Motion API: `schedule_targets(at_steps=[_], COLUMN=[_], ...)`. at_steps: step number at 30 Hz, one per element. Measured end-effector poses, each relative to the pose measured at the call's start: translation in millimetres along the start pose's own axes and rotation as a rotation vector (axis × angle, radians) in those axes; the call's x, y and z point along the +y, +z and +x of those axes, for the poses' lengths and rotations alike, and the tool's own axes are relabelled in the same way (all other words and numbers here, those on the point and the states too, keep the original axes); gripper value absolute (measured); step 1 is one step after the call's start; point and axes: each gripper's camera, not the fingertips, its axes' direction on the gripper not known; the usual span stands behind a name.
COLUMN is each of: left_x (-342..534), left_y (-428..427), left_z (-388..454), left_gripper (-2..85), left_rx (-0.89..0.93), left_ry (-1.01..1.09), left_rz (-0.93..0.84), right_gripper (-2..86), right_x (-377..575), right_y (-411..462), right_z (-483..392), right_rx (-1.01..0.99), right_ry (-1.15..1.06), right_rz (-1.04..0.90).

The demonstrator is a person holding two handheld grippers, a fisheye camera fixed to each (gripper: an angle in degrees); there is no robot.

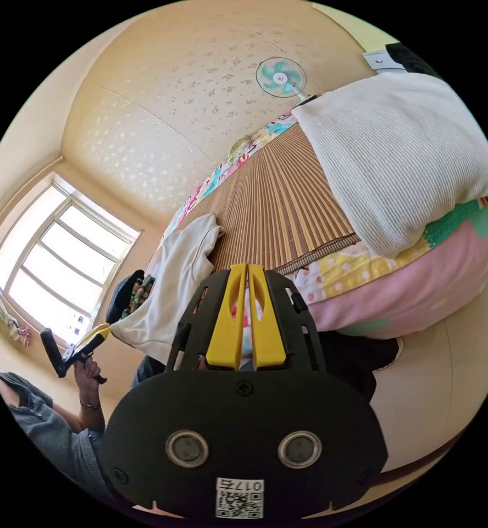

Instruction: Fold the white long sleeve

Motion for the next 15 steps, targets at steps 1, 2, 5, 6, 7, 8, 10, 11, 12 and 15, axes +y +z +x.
schedule_targets(at_steps=[1, 2, 5, 6, 7, 8, 10, 11, 12, 15], left_x=[-3.8, -11.1, -29.0, -34.5, -36.6, -39.5, -39.2, -36.2, -30.2, -16.3], left_y=[-2.1, -3.7, 23.1, 43.7, 55.2, 79.2, 120.8, 150.0, 173.0, 170.3], left_z=[9.6, 28.3, 66.0, 75.6, 79.3, 84.8, 91.9, 94.0, 92.3, 76.7], left_gripper=[9.7, 10.0, 10.4, 11.4, 12.2, 13.2, 13.7, 13.8, 13.9, 9.9], left_rx=[0.019, 0.090, 0.296, 0.323, 0.326, 0.304, 0.246, 0.229, 0.210, 0.097], left_ry=[0.029, 0.100, 0.247, 0.257, 0.257, 0.248, 0.246, 0.238, 0.222, 0.248], left_rz=[0.018, 0.050, -0.006, -0.048, -0.071, -0.113, -0.195, -0.282, -0.348, -0.277], right_gripper=[0.5, 0.5, 0.5, 0.6, 0.6, 0.6, 0.6, 0.6, 0.6, 0.6], right_x=[-0.4, -0.7, -2.0, -2.4, -2.4, -2.1, 0.4, 1.3, 3.3, 8.2], right_y=[2.1, 3.4, 10.1, 12.9, 15.4, 16.4, 17.9, 17.7, 16.8, 13.7], right_z=[-3.9, -5.7, -11.9, -14.0, -16.0, -16.9, -20.4, -21.0, -21.5, -19.4], right_rx=[0.018, 0.027, 0.056, 0.063, 0.071, 0.075, 0.090, 0.095, 0.103, 0.100], right_ry=[-0.019, -0.027, -0.064, -0.080, -0.095, -0.101, -0.127, -0.131, -0.136, -0.140], right_rz=[-0.012, -0.020, -0.058, -0.076, -0.094, -0.101, -0.115, -0.115, -0.113, -0.110])
